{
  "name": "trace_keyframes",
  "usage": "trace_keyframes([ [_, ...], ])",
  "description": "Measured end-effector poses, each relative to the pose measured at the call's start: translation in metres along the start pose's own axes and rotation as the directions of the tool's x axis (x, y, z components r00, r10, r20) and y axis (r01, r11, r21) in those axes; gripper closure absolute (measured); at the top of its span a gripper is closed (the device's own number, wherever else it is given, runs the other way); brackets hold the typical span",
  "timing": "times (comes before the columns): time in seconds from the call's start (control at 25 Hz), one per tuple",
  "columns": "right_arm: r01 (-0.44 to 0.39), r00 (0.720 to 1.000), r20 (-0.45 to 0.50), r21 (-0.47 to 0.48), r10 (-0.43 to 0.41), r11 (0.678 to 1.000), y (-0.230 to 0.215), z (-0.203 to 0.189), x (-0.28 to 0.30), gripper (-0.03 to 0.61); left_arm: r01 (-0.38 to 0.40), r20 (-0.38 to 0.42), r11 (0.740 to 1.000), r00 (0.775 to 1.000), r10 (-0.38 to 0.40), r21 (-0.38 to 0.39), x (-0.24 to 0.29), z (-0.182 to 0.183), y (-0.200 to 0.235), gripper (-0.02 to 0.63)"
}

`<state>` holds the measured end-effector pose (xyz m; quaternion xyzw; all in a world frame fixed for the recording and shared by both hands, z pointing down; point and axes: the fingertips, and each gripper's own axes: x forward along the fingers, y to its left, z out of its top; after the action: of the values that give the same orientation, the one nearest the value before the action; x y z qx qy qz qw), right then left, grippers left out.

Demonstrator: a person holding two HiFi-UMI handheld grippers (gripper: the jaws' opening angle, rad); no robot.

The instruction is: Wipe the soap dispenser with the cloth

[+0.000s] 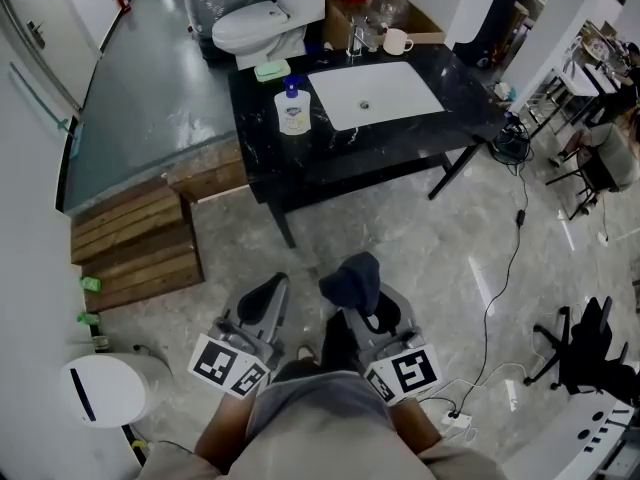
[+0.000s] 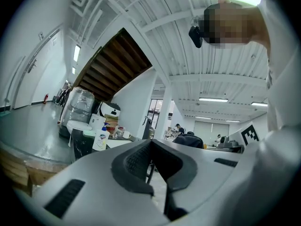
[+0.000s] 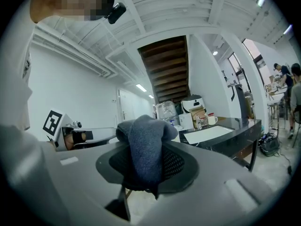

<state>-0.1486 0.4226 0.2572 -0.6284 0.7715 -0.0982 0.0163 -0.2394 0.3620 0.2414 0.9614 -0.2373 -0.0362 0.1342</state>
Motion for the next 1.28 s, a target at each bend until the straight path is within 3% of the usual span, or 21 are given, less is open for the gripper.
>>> trace_keyframes([
  [0.68, -0.104, 0.994, -0.017, 0.047, 0.105, 0.993, -0.143, 0.029, 0.096, 0.459, -0.099, -0.045, 0.995, 0.994, 0.098, -0.028, 0.173, 0.001, 0.049, 0.607],
  [0.96, -0.172, 0.985, 0.002, 0.029, 0.172, 0.985, -0.170, 0.045, 0.108, 0.459, -0.154, -0.027, 0.988, 0.988, 0.154, -0.016, 0.204, 0.011, 0.051, 0.607],
  [1.28, -0.192, 0.981, 0.045, 0.040, 0.190, 0.981, -0.187, 0.057, 0.118, 0.459, -0.183, -0.028, 0.983, 0.983, 0.183, 0.008, 0.216, 0.018, 0.055, 0.607],
])
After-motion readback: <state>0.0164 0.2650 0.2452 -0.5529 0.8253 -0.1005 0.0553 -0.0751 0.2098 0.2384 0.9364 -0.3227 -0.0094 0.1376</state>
